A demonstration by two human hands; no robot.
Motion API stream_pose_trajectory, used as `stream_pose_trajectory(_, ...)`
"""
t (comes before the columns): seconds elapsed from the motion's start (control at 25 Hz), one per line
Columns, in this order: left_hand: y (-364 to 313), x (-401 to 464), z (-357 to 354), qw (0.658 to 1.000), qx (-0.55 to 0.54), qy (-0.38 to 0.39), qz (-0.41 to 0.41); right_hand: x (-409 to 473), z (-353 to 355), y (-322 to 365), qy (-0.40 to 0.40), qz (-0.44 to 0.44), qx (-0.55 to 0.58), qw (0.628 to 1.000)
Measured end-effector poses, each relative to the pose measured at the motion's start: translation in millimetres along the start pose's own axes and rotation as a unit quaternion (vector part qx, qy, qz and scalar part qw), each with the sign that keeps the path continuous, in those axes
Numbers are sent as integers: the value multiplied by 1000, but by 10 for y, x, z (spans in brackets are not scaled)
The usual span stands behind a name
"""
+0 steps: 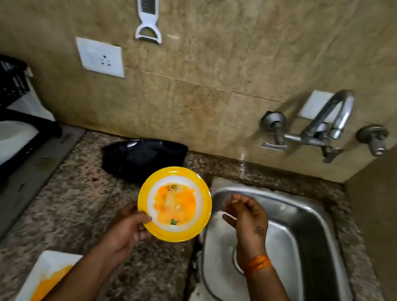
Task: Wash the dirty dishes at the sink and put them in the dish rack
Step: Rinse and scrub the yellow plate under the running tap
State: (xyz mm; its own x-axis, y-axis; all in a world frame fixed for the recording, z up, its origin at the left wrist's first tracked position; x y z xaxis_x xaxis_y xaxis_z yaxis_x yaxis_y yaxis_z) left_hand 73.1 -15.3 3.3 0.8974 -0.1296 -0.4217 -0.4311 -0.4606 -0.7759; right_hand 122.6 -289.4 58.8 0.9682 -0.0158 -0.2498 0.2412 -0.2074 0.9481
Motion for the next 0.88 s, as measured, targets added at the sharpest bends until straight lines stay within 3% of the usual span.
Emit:
stream_pose_trajectory(0.16,220,286,-891,999,15,46,14,307,925,503,-70,41,-23,996)
stream_pose_trajectory(0.36,450,679,-1898,996,-2,85,35,977,1990,1086,-199,102,-195,955)
stream_pose_trajectory(0.52,548,972,-2435,995,-19,84,40,1391,2063,1412,-170,95,-290,937)
stream_pose_trajectory(0.8,696,1259,-2702,997,-38,46,44,1615,2110,1324,-121,132,-208,962)
stream_pose_trajectory(0.88,708,1307,-2711,998,-27,41,43,1357,2017,1301,-101,138,-243,955)
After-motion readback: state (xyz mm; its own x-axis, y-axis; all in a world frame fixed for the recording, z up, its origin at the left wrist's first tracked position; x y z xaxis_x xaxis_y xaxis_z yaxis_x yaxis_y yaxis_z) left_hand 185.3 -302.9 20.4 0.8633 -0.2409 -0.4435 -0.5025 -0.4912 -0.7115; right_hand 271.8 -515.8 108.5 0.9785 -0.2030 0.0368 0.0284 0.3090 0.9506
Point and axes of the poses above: each hand's wrist, its own x-axis towards the middle knuckle, its own z-axis out of the back of the hand, y = z × x, the point moved 4 cm from there along x, towards the middle knuckle, and after that the axes turned 15 degrees about y, right-handed, at the moved point
